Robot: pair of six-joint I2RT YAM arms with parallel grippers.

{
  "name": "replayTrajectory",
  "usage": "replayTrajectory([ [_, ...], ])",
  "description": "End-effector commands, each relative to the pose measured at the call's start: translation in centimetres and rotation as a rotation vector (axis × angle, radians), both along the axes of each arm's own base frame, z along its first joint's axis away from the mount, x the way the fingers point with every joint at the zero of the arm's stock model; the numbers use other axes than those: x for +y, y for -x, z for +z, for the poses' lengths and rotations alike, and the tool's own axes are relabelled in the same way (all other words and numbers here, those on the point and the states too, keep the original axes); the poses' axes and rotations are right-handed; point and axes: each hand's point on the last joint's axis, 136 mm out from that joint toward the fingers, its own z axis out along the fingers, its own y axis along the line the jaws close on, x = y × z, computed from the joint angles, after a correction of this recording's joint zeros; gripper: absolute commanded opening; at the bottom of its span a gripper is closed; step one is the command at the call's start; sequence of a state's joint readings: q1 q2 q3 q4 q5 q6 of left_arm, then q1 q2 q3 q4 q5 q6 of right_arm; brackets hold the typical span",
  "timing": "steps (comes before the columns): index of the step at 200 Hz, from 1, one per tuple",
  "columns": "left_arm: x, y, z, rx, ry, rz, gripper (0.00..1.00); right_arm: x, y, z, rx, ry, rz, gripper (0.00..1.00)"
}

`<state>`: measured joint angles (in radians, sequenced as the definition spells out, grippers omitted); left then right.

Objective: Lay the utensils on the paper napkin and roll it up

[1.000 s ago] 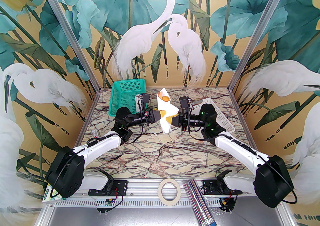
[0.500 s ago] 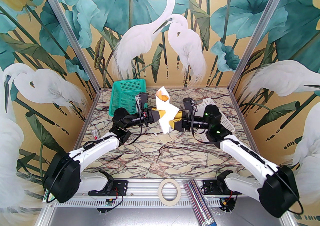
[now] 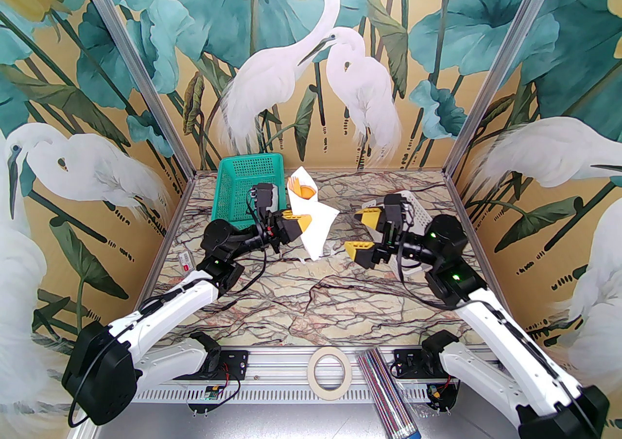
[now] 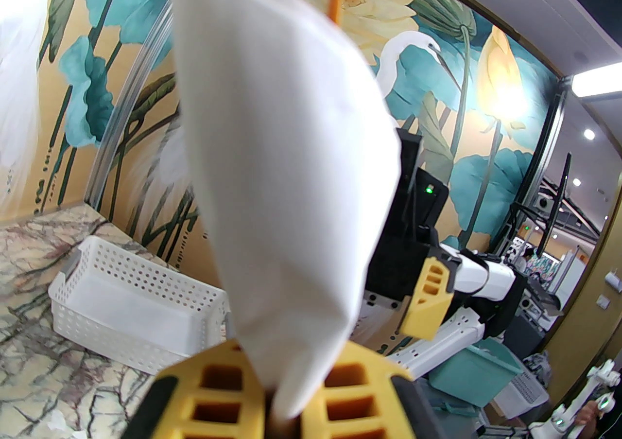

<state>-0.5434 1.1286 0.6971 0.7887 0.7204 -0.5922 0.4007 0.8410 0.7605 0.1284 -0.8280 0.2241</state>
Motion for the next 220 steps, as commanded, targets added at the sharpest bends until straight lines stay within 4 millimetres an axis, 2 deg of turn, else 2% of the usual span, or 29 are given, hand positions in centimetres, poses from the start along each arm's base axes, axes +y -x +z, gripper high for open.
replayTrajectory([
  [1, 0.3, 0.6, 0.1, -0.049, -0.009, 0.011, 0.00, -0.4, 0.0, 0.5, -0.083, -0.005, -0.030, 0.99],
  [38, 0.4, 1.1, 0.3, -0.070, -0.012, 0.002, 0.00, -0.3, 1.9, 2.5, -0.219, -0.039, 0.027, 0.99],
  [109, 0.6, 2.4, 1.3, -0.144, 0.003, -0.027, 0.00, 0.2, 3.5, 5.0, -0.287, -0.113, 0.130, 0.96],
  [199, 0.8, 2.9, 1.6, -0.194, -0.001, -0.013, 0.00, 2.2, 2.8, 6.0, -0.302, -0.103, 0.181, 0.87],
  [220, 0.8, 2.9, 1.6, -0.194, -0.001, -0.015, 0.00, 2.7, 2.0, 5.9, -0.285, -0.098, 0.172, 0.86],
])
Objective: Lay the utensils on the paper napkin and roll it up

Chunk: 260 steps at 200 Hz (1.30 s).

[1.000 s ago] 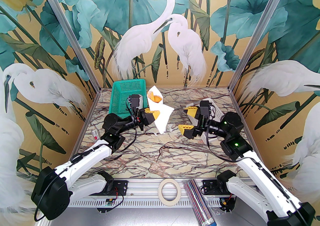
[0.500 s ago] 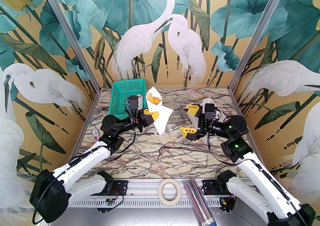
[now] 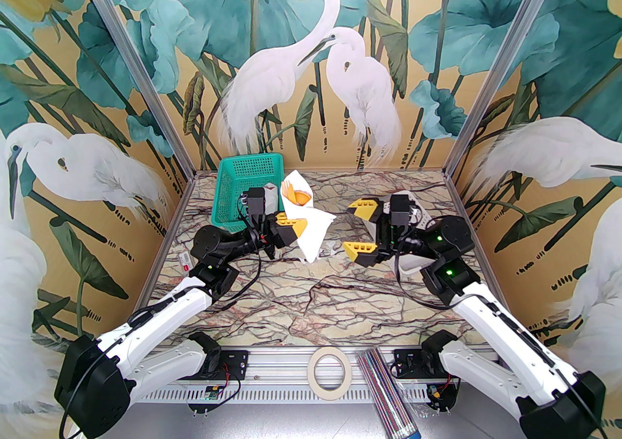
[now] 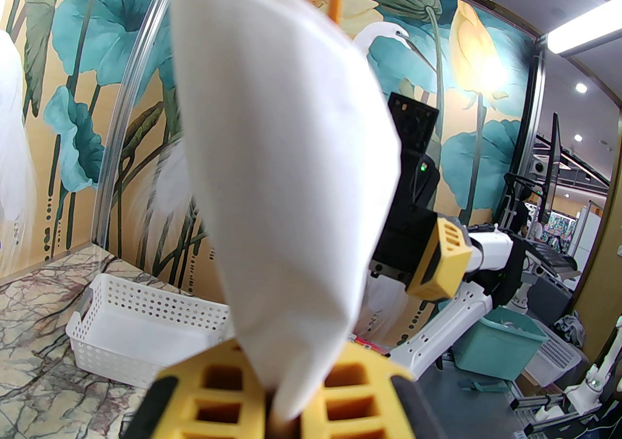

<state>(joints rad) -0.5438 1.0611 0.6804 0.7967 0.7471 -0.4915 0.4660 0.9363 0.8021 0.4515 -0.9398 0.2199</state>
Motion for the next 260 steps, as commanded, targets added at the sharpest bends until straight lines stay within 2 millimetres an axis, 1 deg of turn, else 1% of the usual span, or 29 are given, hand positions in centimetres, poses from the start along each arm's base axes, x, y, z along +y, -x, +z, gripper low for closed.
replayTrajectory([
  [1, 0.0, 0.9, 0.2, -0.045, 0.000, -0.019, 0.00, 0.4, -0.3, 1.1, -0.027, -0.008, -0.005, 0.86],
  [16, 0.0, 1.0, 0.2, -0.045, 0.000, -0.019, 0.00, 0.7, -0.8, 1.0, -0.016, -0.004, -0.007, 0.83],
  [38, 0.0, 1.0, 0.2, -0.044, 0.000, -0.019, 0.00, 1.2, -1.3, 1.1, -0.002, -0.003, 0.001, 0.83],
  [42, 0.0, 1.0, 0.2, -0.045, -0.001, -0.019, 0.00, 1.3, -1.4, 1.0, 0.001, -0.001, 0.003, 0.78],
  [63, 0.0, 0.9, 0.2, -0.045, 0.000, -0.017, 0.00, 1.8, -1.6, 0.9, 0.011, 0.004, 0.011, 0.74],
  [77, 0.0, 0.9, 0.2, -0.043, 0.000, -0.017, 0.00, 2.0, -1.7, 0.8, 0.015, 0.006, 0.015, 0.69],
  [117, -0.1, 0.8, 0.0, -0.039, -0.003, -0.020, 0.00, 2.1, -2.2, 1.0, 0.029, -0.003, -0.005, 0.59],
  [158, -0.2, 0.9, 0.1, -0.041, -0.004, -0.024, 0.00, 2.3, -3.2, 1.0, 0.060, -0.005, -0.023, 0.42],
  [172, -0.2, 0.9, 0.0, -0.037, -0.004, -0.025, 0.00, 2.3, -3.4, 1.0, 0.067, -0.006, -0.031, 0.34],
  [207, -0.1, 0.9, 0.0, -0.037, -0.003, -0.026, 0.00, 2.2, -4.0, 0.7, 0.087, 0.000, -0.061, 0.00],
  [235, -0.2, 1.0, 0.0, -0.036, -0.002, -0.028, 0.00, 2.0, -4.5, 0.5, 0.098, 0.005, -0.070, 0.00],
  [260, -0.1, 1.0, 0.0, -0.038, -0.001, -0.026, 0.00, 1.9, -4.3, 0.7, 0.095, 0.008, -0.058, 0.00],
])
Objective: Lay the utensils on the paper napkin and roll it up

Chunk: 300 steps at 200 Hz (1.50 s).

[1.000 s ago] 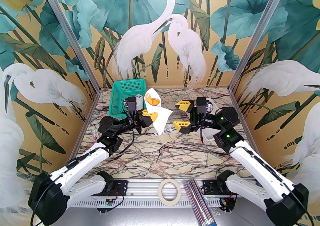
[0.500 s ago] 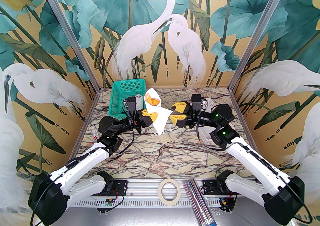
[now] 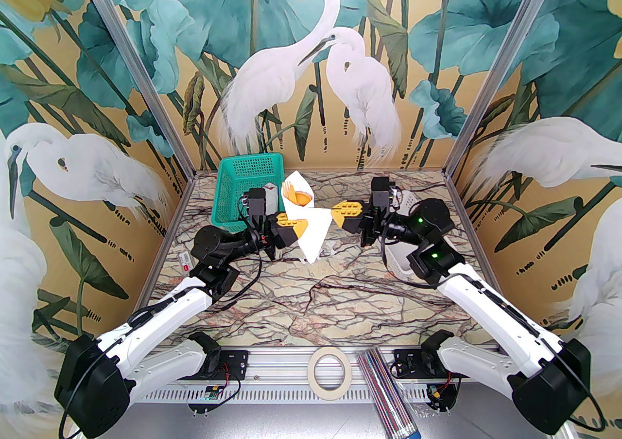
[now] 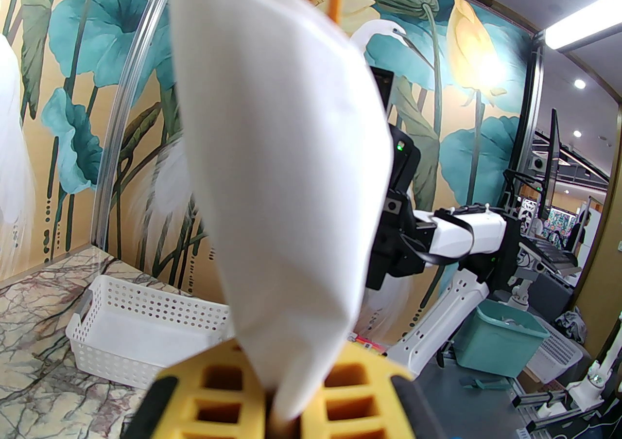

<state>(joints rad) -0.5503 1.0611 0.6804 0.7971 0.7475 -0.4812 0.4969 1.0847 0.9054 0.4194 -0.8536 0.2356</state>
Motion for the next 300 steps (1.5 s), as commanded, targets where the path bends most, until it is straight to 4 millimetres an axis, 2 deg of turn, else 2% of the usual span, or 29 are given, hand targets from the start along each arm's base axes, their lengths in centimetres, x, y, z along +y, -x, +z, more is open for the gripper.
replayTrajectory([
  [1, 0.0, 0.8, 0.0, -0.027, 0.001, -0.023, 0.00, -0.2, -0.4, 0.8, 0.001, -0.004, -0.010, 0.00],
  [37, -0.1, 1.0, 0.2, -0.030, 0.007, -0.030, 0.00, -0.2, -1.1, 0.7, 0.002, -0.005, -0.017, 0.00],
  [134, -0.4, 1.3, 0.6, -0.042, 0.015, -0.043, 0.00, 1.4, -2.8, 0.4, 0.003, -0.045, 0.054, 0.00],
  [250, -0.6, 0.6, 0.5, -0.037, 0.023, -0.022, 0.00, 4.6, -2.3, 0.3, 0.034, -0.087, 0.189, 0.00],
  [300, -0.5, 0.0, 0.1, -0.019, 0.022, 0.012, 0.00, 4.8, -2.1, 0.0, 0.065, -0.085, 0.206, 0.00],
])
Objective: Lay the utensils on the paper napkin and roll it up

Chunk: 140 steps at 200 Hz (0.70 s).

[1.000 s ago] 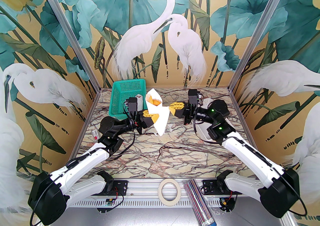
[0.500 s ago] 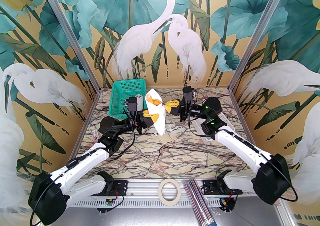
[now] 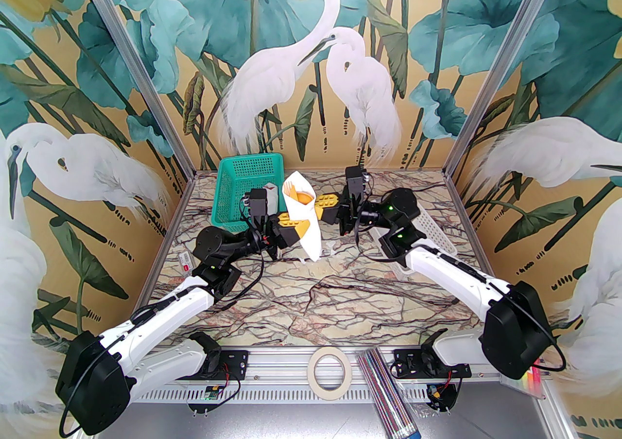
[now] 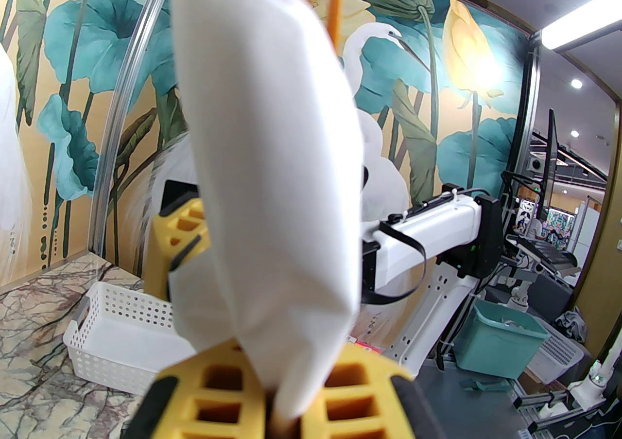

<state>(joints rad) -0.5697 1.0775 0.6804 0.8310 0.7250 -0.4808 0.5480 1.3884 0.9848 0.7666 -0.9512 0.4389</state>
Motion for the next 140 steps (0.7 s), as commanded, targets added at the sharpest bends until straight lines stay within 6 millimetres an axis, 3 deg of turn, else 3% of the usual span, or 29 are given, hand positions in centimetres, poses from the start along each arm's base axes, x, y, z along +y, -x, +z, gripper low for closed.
replayTrajectory([
  [1, -0.1, -0.1, -0.2, -0.007, 0.005, 0.012, 0.00, 0.0, 0.5, 1.3, -0.011, -0.026, 0.023, 0.01],
  [35, -0.1, -0.3, -0.3, 0.002, 0.002, 0.019, 0.00, -0.1, 0.5, 0.9, 0.003, -0.004, 0.008, 0.18],
  [69, -0.1, -0.5, -0.6, 0.015, -0.003, 0.028, 0.00, -1.3, -1.2, 0.0, 0.048, 0.042, -0.088, 0.36],
  [100, 0.0, -1.1, -1.1, 0.038, -0.016, 0.062, 0.00, -3.6, -3.8, -1.4, 0.125, 0.112, -0.220, 0.44],
  [140, 0.5, -2.2, -2.4, 0.081, -0.057, 0.143, 0.00, -8.5, -6.1, -3.5, 0.226, 0.180, -0.386, 0.57],
])
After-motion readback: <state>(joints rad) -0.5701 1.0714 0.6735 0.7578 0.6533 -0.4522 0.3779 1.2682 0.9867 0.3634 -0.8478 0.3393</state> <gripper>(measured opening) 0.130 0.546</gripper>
